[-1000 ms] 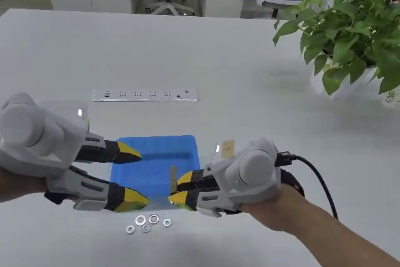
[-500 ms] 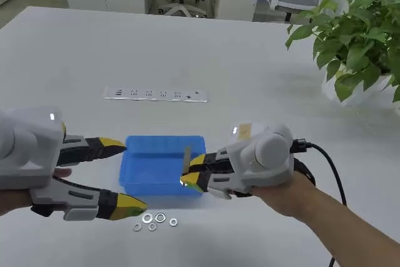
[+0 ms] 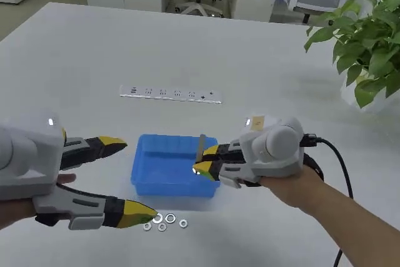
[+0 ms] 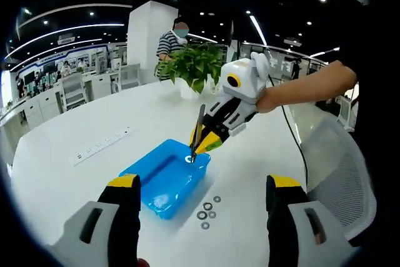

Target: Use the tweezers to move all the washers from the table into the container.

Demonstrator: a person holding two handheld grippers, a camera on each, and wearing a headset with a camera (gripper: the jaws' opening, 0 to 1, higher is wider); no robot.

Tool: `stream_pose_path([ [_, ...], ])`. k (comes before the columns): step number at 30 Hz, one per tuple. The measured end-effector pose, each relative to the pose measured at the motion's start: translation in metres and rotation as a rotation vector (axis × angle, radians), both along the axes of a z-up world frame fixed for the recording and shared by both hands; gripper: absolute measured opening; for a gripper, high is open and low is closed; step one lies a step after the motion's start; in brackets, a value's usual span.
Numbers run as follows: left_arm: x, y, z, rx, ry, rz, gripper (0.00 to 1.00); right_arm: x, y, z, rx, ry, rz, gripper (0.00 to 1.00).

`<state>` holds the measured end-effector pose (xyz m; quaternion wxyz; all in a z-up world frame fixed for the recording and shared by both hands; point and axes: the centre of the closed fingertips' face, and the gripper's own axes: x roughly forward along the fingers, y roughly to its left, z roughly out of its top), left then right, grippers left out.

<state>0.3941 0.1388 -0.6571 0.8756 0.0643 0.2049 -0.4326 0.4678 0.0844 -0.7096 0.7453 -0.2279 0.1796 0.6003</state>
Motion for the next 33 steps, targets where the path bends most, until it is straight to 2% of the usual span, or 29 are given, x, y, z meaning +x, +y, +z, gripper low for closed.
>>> stream_pose_path([
  [12,0.005,-0.001,-0.001,-0.01,-0.01,0.01,0.99,0.016,0.002,-0.018,-0.015,0.009,-0.032,0.09],
  [23,0.016,-0.01,-0.002,-0.017,-0.002,-0.009,0.99,0.024,0.006,-0.032,-0.019,0.031,-0.036,0.09],
  [28,0.024,-0.011,-0.006,0.012,-0.013,-0.019,0.99,0.026,0.007,-0.036,-0.021,0.037,-0.036,0.09],
  [33,0.034,-0.013,-0.006,0.014,-0.016,-0.029,0.94,0.027,0.007,-0.041,-0.029,0.041,-0.032,0.09],
])
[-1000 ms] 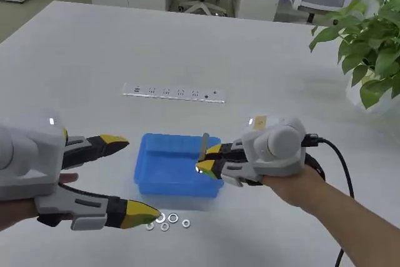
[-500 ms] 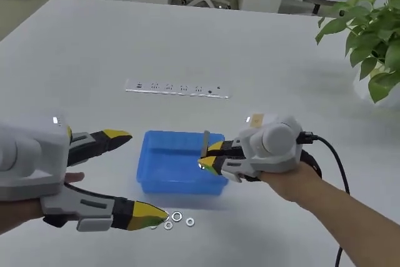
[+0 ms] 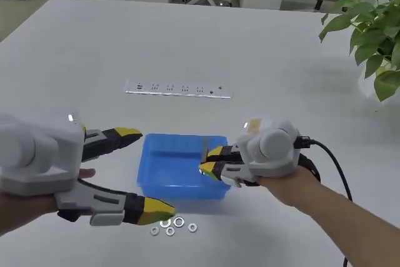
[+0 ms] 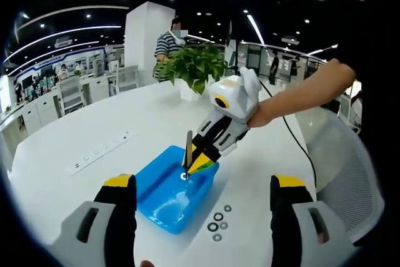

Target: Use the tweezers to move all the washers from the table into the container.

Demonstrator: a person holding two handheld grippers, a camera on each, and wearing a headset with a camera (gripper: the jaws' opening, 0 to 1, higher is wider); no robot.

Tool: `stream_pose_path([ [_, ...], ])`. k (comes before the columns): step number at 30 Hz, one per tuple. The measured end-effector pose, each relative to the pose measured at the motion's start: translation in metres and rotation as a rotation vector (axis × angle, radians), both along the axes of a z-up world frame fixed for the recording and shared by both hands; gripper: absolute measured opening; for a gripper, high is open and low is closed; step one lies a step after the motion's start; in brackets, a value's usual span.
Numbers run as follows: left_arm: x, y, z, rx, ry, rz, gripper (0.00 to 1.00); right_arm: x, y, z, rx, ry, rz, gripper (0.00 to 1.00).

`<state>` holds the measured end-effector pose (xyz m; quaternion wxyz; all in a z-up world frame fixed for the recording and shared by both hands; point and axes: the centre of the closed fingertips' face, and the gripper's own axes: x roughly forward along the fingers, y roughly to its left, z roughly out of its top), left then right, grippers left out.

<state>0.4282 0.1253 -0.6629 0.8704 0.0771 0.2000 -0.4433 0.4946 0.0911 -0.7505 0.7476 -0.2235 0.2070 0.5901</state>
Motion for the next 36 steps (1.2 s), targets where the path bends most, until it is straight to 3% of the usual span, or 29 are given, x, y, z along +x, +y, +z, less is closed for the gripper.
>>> stream_pose_path([
  [10,0.014,-0.009,-0.004,0.014,-0.008,-0.061,0.79,-0.001,0.003,-0.008,-0.004,0.015,0.026,0.09],
  [14,0.02,-0.014,-0.004,0.023,-0.025,-0.096,0.62,-0.002,0.003,-0.012,-0.014,0.012,0.039,0.09],
  [25,0.041,-0.026,-0.009,0.056,-0.058,-0.139,0.34,-0.004,0.005,-0.015,-0.012,0.017,0.066,0.09],
  [36,0.055,-0.044,-0.019,0.069,-0.05,-0.196,0.23,-0.003,0.006,-0.015,-0.004,0.019,0.085,0.1],
])
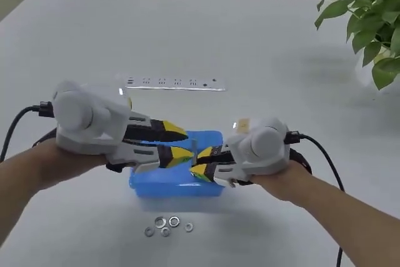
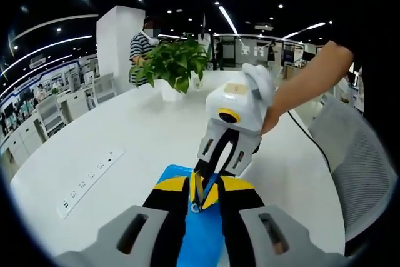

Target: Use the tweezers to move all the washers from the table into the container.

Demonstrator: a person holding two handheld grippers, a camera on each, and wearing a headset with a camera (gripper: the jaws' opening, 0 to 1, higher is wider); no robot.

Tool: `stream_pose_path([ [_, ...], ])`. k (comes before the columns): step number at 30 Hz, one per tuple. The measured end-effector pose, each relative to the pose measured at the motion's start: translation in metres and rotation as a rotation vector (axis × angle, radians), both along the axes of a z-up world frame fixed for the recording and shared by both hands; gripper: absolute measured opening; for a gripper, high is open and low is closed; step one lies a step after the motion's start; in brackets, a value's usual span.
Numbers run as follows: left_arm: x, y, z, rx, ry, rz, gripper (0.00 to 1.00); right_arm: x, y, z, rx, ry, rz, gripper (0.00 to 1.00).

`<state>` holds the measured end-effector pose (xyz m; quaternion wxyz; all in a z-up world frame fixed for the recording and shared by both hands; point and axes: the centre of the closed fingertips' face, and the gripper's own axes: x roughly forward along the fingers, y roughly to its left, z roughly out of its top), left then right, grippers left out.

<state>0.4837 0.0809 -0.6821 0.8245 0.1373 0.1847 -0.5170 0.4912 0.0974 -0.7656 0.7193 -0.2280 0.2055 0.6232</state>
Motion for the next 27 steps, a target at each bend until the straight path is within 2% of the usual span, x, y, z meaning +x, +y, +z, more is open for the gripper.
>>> stream_pose_path([
  [5,0.006,-0.002,-0.004,0.014,0.002,-0.012,0.17,0.0,0.0,0.0,-0.001,-0.001,0.008,0.1],
  [11,0.006,-0.003,-0.006,0.018,0.007,-0.029,0.1,0.0,0.0,0.0,-0.001,-0.002,0.013,0.1],
  [22,0.004,-0.008,-0.006,0.014,0.007,-0.058,0.08,0.0,-0.002,-0.001,-0.013,-0.008,0.029,0.1],
  [27,0.003,-0.011,-0.007,0.017,-0.003,-0.067,0.06,0.0,-0.002,-0.002,-0.022,-0.017,0.034,0.11],
])
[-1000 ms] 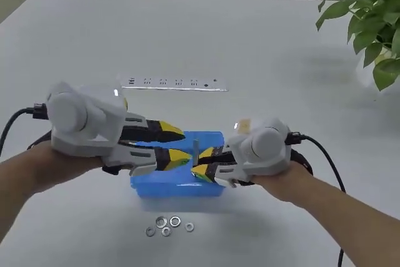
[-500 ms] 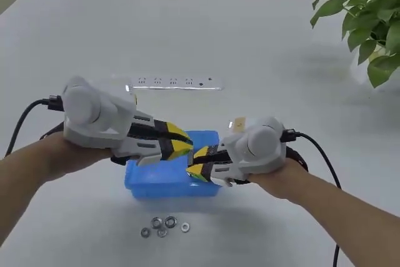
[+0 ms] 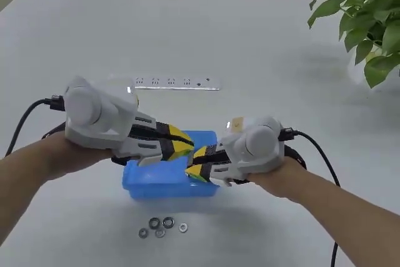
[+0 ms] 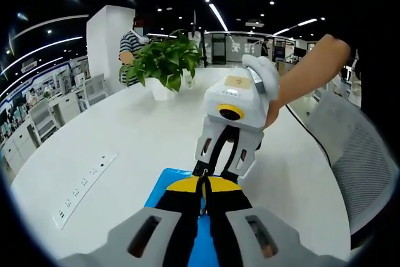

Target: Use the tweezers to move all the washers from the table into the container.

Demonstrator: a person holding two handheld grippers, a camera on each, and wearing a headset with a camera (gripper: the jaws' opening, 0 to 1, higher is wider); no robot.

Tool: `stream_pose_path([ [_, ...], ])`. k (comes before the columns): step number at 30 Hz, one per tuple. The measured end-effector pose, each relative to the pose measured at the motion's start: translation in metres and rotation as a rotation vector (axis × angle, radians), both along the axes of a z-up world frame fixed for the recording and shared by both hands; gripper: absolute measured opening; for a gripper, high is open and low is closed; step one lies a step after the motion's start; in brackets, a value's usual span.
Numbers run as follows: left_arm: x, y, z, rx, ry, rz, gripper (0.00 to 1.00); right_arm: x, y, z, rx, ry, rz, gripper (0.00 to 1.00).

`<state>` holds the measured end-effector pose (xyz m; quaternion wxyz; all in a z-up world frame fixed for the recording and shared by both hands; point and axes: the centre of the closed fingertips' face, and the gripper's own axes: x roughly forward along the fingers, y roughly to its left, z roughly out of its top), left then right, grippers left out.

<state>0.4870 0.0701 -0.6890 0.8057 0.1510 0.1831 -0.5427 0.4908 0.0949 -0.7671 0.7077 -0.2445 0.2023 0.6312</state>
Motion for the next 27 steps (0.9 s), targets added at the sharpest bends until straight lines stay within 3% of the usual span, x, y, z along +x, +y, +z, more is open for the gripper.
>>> stream_pose_path([
  [18,0.001,-0.001,0.003,0.013,-0.009,0.002,0.05,0.0,-0.002,0.004,-0.013,-0.024,0.003,0.13],
  [27,-0.001,-0.002,0.011,0.015,-0.015,-0.001,0.05,-0.001,-0.005,0.019,0.004,-0.035,-0.022,0.16],
])
